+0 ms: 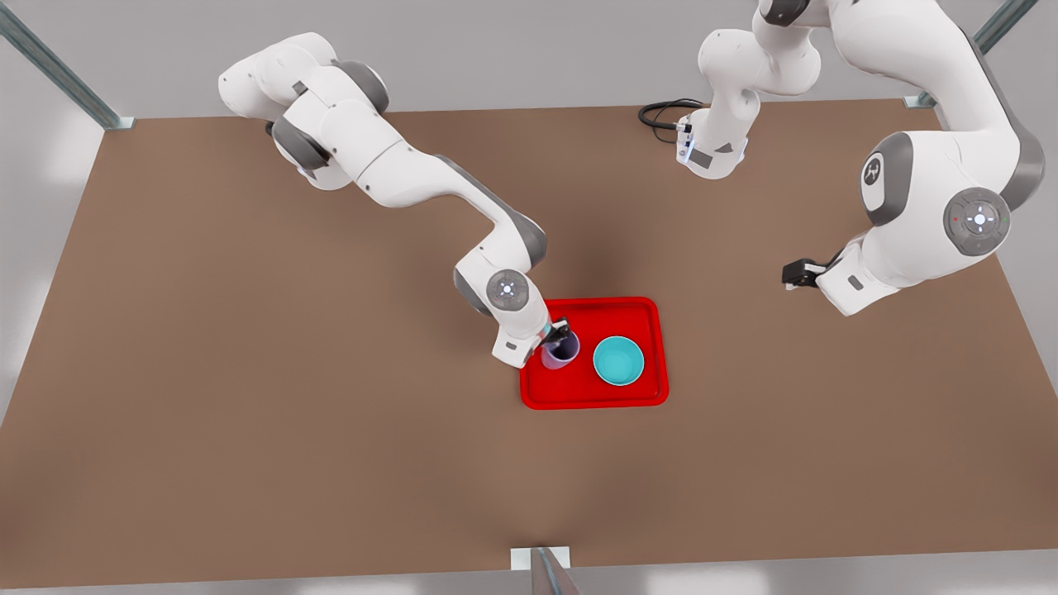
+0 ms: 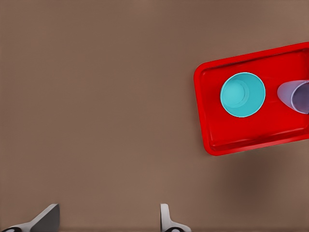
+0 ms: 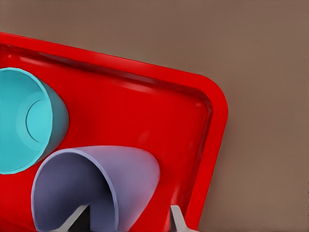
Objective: Place the bowl on the tray with the left arm and the cup on the tray with the right arm
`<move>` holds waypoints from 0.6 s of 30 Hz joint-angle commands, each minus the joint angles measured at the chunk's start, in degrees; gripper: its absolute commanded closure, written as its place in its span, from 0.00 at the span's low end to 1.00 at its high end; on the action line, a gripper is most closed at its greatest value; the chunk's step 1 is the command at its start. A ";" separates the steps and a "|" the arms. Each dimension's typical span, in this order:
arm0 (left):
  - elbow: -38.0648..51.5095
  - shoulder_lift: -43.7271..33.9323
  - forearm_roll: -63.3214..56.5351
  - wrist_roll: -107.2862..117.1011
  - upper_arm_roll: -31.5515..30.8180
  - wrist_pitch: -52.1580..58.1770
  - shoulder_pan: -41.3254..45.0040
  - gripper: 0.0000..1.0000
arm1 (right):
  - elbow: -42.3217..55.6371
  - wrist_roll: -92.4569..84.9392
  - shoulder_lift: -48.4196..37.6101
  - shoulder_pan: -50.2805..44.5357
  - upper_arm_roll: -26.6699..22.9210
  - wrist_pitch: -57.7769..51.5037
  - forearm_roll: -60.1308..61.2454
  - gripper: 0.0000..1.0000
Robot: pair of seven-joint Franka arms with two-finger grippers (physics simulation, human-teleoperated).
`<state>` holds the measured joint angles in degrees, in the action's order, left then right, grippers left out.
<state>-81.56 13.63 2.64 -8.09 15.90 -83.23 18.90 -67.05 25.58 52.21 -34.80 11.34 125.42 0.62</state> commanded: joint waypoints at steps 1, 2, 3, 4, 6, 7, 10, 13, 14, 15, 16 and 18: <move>0.00 0.00 0.00 0.00 0.00 0.00 0.00 0.00 | -0.01 0.00 -0.01 0.00 0.00 0.00 0.00 0.00; 0.00 0.00 0.00 0.00 0.00 0.00 -0.09 0.00 | -0.01 0.00 -0.09 0.00 0.00 0.00 -0.09 0.00; 0.00 0.00 0.00 0.00 0.00 0.00 -0.09 0.00 | -0.10 0.00 -0.18 0.00 0.00 0.00 -0.26 0.00; 0.00 0.00 0.00 0.00 0.00 -0.09 0.00 0.00 | -0.10 -0.09 -0.36 0.00 0.00 0.00 -0.79 0.00; 0.00 0.17 0.00 -0.09 0.00 -0.09 -0.09 0.00 | -0.89 -0.09 -0.71 0.00 0.00 0.00 -0.79 0.00; 0.00 0.26 0.00 -0.09 0.00 -0.09 -0.09 0.00 | -1.06 -0.18 -0.71 0.00 -0.09 -0.09 -0.79 0.00; 0.00 0.26 0.00 -0.18 0.00 0.00 -0.09 0.00 | -1.68 -0.09 -1.41 0.09 -0.09 -0.26 -0.88 0.00; 0.09 0.26 0.00 -0.26 0.00 -0.09 -0.35 0.00 | -4.39 0.00 -7.90 1.84 -0.17 -1.58 -0.35 0.00; 0.09 0.26 0.00 -0.18 0.00 -0.09 -0.35 0.00 | -8.26 0.09 -15.36 3.34 -0.44 -7.52 -0.44 0.00; 0.09 0.26 0.00 -0.18 0.00 0.00 -0.35 0.00 | -8.27 0.00 -20.02 6.14 -0.61 -14.73 -0.44 0.00; 0.09 0.26 0.00 -0.26 -0.08 0.00 -0.35 0.00 | -8.88 -0.88 -27.33 13.61 -0.44 -23.98 -0.62 0.00; 0.09 0.17 -0.18 -0.35 0.00 0.00 -0.35 0.00 | -12.48 -0.79 -37.52 19.86 -0.88 -33.40 -2.20 0.00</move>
<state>-81.48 13.88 2.58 -8.32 15.90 -83.28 18.54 -84.23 24.66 10.35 -13.27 9.43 92.84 -1.97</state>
